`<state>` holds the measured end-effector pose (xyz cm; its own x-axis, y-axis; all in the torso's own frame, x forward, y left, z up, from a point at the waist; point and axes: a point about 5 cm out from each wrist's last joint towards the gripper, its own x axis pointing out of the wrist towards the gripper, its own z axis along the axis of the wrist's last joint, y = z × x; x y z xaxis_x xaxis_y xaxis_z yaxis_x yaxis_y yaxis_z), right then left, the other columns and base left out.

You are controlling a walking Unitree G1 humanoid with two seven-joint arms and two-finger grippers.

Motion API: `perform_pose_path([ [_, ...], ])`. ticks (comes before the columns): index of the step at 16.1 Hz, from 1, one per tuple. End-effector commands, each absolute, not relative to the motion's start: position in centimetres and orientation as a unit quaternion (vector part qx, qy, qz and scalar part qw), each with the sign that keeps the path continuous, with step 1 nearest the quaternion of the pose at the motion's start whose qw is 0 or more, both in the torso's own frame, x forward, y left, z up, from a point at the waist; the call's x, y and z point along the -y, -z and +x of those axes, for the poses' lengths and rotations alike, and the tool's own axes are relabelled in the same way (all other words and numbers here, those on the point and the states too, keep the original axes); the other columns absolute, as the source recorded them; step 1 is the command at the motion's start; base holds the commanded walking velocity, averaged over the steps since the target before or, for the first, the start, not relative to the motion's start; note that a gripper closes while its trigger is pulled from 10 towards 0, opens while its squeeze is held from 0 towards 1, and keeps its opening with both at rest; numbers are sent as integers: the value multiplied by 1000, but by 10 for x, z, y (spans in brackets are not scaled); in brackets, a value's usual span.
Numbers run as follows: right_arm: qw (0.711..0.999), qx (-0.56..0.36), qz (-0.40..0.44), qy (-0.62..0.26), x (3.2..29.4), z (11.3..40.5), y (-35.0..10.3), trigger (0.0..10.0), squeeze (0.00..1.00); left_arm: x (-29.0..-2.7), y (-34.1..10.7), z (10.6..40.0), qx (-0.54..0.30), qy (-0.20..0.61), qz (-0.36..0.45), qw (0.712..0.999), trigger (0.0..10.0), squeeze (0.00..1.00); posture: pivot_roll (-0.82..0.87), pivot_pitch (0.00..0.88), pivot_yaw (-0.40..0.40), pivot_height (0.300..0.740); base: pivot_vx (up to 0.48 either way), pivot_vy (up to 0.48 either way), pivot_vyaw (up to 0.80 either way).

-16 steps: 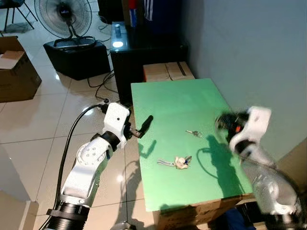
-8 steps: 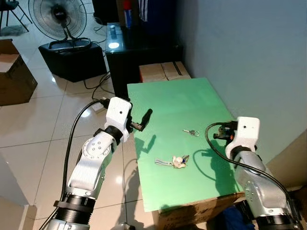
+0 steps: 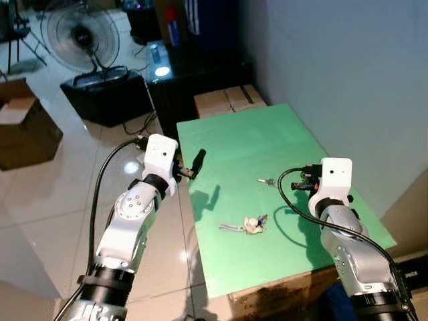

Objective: Hang keys on a hook

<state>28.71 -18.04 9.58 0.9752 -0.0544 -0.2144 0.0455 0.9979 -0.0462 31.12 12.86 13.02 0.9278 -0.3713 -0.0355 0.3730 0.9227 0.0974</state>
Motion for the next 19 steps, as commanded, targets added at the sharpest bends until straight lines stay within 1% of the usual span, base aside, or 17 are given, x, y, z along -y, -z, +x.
perform_pose_path([
  [1, 994, -106, -27, 20, 179, 289, -99, 10000, 0, -130, -131, 313, -6, 187, 59, 981, 10000, 0, -296, 0, 175, 740, 0, 0, 0],
  [3, 994, -108, -26, 25, 184, 287, -99, 10000, 0, -127, -129, 311, -7, 187, 66, 980, 10000, 0, -296, 0, 166, 740, 0, 0, 0],
  [14, 993, -114, -38, 14, 182, 284, -97, 10000, 0, -127, -125, 309, -12, 177, 68, 982, 10000, 0, -300, 0, 151, 740, 0, 0, 0],
  [15, 992, -116, -40, 7, 180, 284, -97, 10000, 0, -129, -125, 307, -13, 170, 65, 983, 10000, 0, -282, 0, 122, 740, 0, 0, 0],
  [16, 992, -117, -40, 4, 180, 284, -97, 10000, 0, -130, -125, 307, -13, 167, 64, 984, 10000, 0, -282, 0, 122, 740, 0, 0, 0],
  [17, 992, -118, -41, 0, 179, 285, -98, 10000, 0, -132, -125, 306, -13, 161, 65, 985, 10000, 0, -252, 0, 92, 740, 0, 0, 0],
  [19, 992, -119, -39, -7, 176, 288, -99, 10000, 0, -138, -126, 305, -15, 148, 71, 986, 10000, 0, -198, 0, 68, 740, 0, 0, 0],
])
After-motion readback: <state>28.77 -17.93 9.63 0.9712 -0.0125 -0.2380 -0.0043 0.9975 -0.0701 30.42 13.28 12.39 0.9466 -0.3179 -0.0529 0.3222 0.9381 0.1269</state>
